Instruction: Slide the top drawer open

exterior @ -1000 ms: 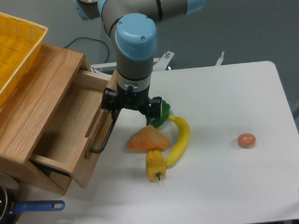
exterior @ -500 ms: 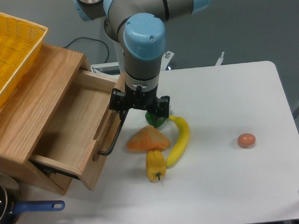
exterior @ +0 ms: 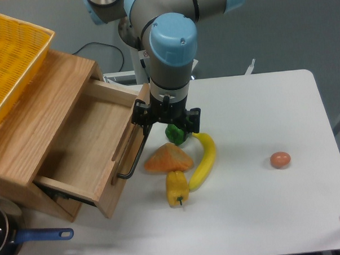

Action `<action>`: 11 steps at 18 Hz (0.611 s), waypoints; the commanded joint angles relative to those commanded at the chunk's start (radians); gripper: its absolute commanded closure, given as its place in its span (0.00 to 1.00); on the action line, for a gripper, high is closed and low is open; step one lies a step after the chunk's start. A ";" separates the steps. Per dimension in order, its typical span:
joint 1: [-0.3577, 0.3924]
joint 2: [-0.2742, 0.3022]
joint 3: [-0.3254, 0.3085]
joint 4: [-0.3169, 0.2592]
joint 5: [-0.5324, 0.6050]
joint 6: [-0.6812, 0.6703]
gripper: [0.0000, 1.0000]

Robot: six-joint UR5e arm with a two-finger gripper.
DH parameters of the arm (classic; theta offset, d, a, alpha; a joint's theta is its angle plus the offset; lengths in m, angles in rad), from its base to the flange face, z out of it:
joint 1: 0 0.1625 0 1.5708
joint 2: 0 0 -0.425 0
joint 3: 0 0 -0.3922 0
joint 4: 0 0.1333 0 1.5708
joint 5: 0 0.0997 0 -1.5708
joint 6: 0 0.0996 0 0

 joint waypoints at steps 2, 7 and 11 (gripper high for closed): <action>0.000 -0.002 0.005 0.000 0.023 0.002 0.00; -0.001 -0.008 0.008 0.000 0.029 0.002 0.00; 0.000 -0.009 0.005 0.000 0.026 0.000 0.00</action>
